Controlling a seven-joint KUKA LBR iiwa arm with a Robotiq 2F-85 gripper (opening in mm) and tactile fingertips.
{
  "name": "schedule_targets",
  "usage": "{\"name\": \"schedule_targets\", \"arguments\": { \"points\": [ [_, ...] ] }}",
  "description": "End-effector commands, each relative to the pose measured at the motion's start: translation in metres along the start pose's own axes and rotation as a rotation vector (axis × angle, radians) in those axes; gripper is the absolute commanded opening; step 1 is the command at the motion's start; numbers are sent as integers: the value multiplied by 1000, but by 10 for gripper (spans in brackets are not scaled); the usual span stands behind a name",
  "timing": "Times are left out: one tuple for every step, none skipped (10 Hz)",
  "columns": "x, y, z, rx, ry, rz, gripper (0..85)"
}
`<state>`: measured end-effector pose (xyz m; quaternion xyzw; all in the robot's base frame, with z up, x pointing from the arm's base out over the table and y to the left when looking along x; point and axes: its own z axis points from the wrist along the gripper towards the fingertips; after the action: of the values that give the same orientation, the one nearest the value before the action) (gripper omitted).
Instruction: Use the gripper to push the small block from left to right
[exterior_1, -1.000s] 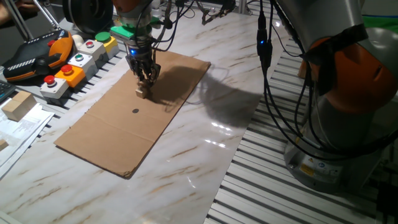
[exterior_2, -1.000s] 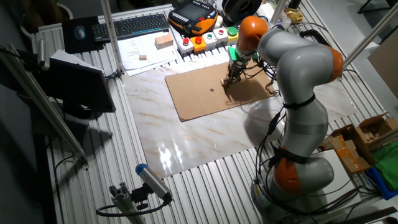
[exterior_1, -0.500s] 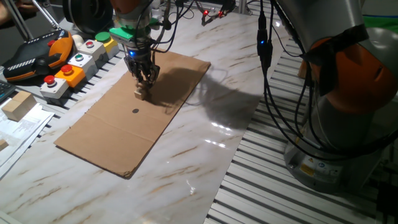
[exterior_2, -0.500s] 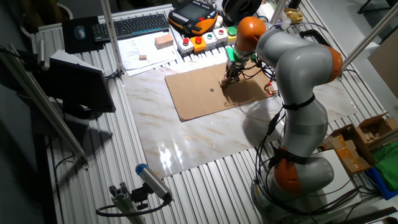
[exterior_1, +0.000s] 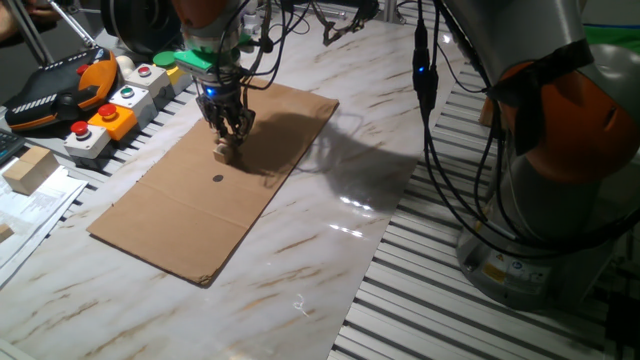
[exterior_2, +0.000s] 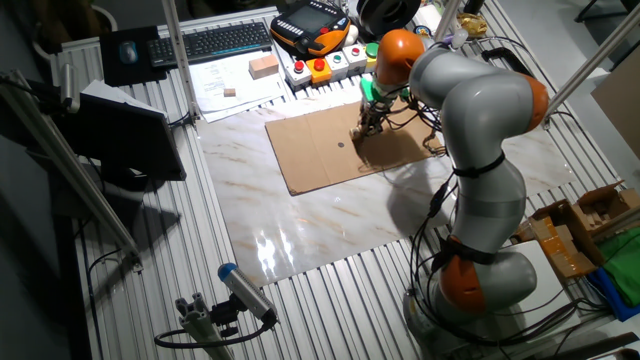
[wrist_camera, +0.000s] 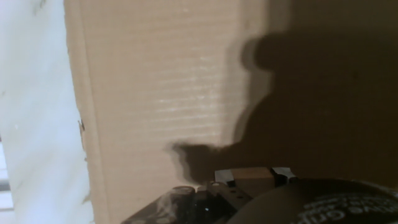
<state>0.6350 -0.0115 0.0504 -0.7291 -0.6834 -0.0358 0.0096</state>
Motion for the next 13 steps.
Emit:
{"name": "schedule_targets", "arguments": {
  "points": [
    [1, 0, -1, 0, 0, 0, 10],
    [3, 0, -1, 1, 3, 1, 10],
    [4, 0, -1, 1, 5, -1, 10],
    [5, 0, -2, 1, 5, -4, 10],
    [5, 0, -2, -3, 2, -6, 10],
    [5, 0, -2, -8, -6, -11, 10],
    [5, 0, -2, -12, -10, -18, 10],
    [5, 0, -2, -22, -16, -26, 10],
    [5, 0, -2, -31, -18, -31, 10],
    [5, 0, -2, -38, -21, -5, 10],
    [5, 0, -2, -38, -27, -9, 10],
    [5, 0, -2, -50, -26, -18, 10],
    [5, 0, -2, -60, -30, -17, 10]
  ]
}}
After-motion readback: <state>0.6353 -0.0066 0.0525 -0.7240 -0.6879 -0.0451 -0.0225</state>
